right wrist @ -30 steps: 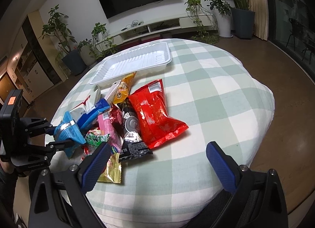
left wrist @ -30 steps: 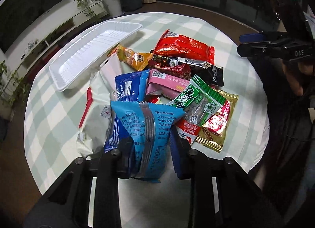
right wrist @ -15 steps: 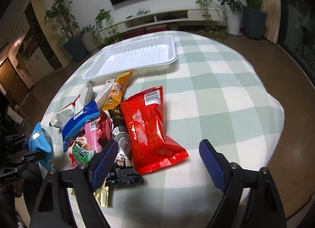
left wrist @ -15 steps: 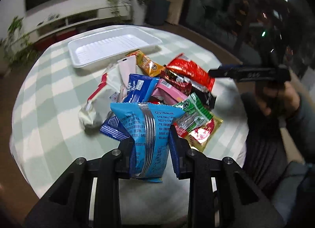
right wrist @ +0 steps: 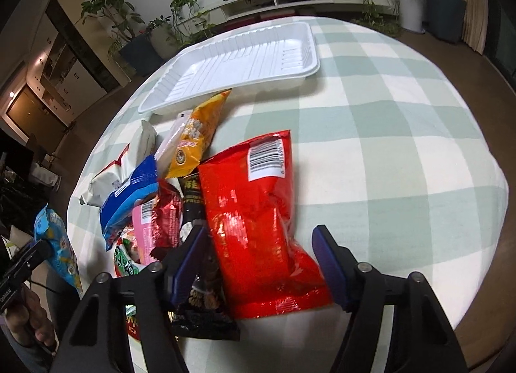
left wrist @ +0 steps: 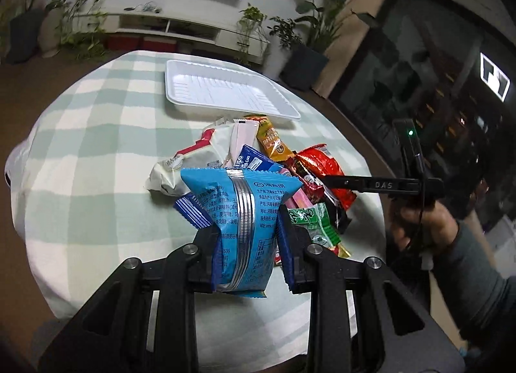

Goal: Organize snacks
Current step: 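Grasp the red chip bag with the right gripper and lift it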

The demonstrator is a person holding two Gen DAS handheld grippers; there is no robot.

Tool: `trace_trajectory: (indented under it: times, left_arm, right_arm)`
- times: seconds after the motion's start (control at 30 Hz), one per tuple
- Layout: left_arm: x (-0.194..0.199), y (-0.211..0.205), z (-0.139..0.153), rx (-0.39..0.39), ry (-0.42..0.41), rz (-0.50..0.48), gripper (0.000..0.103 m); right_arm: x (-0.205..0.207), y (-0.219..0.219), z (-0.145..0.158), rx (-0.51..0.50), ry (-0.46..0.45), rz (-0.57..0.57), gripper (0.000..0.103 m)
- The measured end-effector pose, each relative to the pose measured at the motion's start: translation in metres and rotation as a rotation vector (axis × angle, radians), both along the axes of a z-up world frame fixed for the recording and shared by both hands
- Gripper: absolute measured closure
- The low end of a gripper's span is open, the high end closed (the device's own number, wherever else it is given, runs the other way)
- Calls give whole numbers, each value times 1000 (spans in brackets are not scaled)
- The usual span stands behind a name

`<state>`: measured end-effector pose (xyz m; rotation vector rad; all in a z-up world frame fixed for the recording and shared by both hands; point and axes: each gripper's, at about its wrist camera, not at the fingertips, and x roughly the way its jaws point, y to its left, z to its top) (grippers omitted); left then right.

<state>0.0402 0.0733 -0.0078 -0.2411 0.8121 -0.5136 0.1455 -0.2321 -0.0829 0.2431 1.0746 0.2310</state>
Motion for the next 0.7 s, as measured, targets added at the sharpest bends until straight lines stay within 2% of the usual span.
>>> trace_trajectory:
  times: [0.2,0.33,0.5,0.7]
  left_arm:
    - [0,-7,-4,-9,20,-5,77]
    - [2,-8,-4,-15,23,-2,77]
    - [7,-3,-4,-37,35,11,77]
    - [16,13,6,-78,31,32,77]
  right_arm:
    - [5,3,-7,-13,17,34,48]
    - [4,1,-8,8,4,45,65]
    - [-1,-8,-5,52,-14,19,67]
    - [-8,-41,5,172,-41,-72,67]
